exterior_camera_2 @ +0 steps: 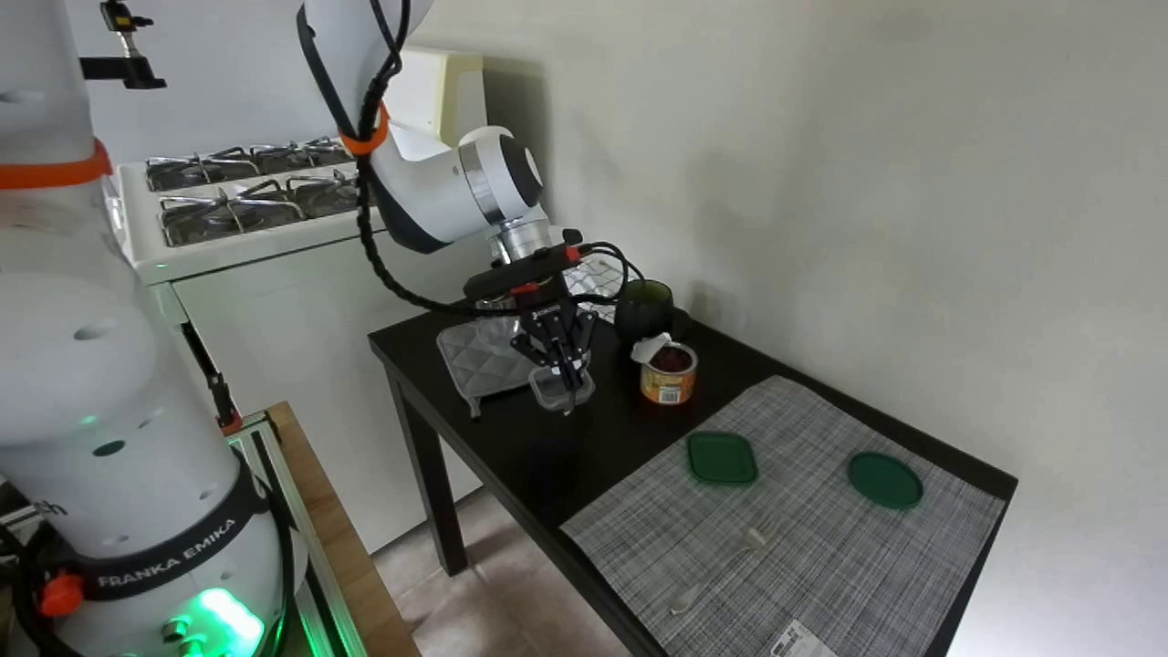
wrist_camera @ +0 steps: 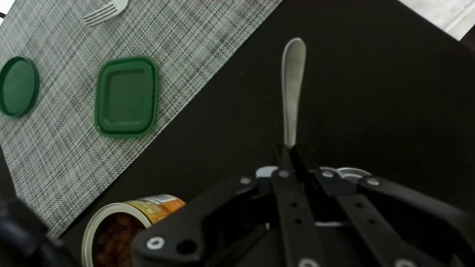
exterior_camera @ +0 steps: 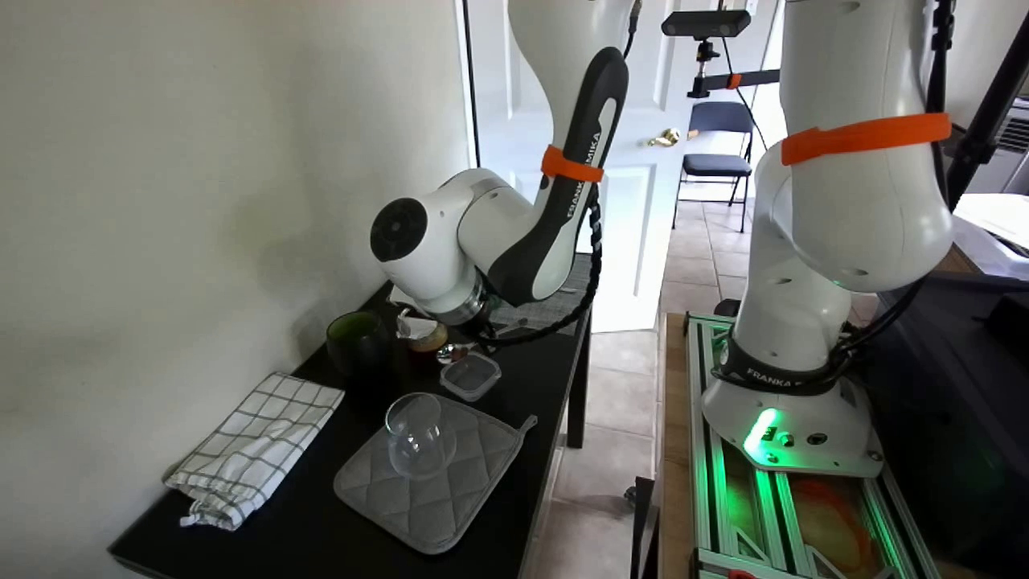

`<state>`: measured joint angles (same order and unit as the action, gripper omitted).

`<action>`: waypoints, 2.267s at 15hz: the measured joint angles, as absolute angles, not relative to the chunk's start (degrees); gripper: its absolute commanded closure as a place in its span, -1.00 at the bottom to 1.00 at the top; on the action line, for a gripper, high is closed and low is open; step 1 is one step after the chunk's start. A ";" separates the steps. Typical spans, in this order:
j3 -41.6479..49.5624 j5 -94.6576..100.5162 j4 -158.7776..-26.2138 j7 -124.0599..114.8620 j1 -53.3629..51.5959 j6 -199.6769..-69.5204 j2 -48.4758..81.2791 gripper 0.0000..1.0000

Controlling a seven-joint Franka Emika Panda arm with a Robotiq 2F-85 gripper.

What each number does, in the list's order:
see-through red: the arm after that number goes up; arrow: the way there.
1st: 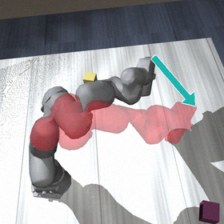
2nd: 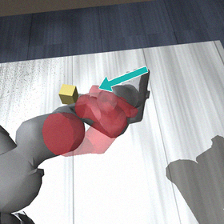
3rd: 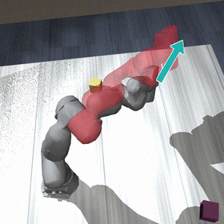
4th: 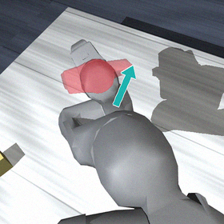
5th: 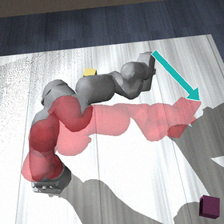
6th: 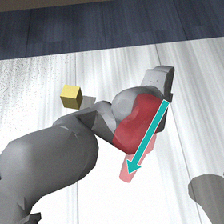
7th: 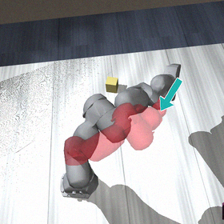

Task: Put some brown objects on the spoon, then put them in the bowl

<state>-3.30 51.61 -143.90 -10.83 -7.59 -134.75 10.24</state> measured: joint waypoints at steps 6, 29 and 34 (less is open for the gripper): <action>-4.19 58.70 -145.73 -19.79 -8.71 -134.75 10.24 0.96; -9.45 76.13 -147.73 -44.98 -11.39 -124.41 10.23 0.96; -10.39 77.07 -148.34 -47.62 -11.42 -121.64 10.23 0.96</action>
